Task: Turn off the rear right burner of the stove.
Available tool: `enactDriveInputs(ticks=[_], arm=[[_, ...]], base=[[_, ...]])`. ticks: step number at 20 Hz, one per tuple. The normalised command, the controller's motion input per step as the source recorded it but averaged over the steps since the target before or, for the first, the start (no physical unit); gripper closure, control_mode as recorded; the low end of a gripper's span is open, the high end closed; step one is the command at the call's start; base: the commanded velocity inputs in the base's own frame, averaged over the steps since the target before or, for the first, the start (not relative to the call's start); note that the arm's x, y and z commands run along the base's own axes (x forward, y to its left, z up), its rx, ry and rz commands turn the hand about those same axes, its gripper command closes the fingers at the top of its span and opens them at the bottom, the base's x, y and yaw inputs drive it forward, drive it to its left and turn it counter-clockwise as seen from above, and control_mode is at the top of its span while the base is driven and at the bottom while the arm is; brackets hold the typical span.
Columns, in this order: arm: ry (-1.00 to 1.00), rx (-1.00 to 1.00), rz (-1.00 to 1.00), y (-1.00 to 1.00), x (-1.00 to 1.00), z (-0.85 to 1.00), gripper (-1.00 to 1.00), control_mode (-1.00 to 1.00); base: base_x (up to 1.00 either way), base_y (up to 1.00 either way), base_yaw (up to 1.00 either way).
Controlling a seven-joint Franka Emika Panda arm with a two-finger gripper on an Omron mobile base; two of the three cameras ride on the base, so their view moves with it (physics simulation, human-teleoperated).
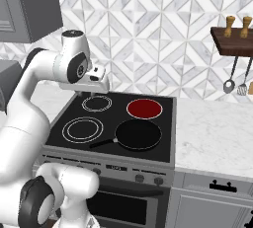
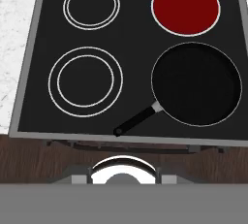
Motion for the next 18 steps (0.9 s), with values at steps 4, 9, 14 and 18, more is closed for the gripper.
enactDriveInputs(ticks=[4, 9, 14, 18], arm=[[0.0, 0.0, 0.0, 0.0, -0.26, -0.02, -1.0, -1.0], [-0.01, 0.0, -0.01, -0.01, -0.52, -0.13, -1.0, -1.0], [0.0, 0.0, 0.0, 0.0, -0.28, -0.02, -1.0, -1.0], [-0.05, -0.03, 0.0, 0.0, -0.23, -0.01, -1.0, -1.0]], base=[[0.0, 0.0, 0.0], [0.0, 0.0, 0.0], [0.0, 0.0, 0.0], [0.0, 0.0, 0.0]])
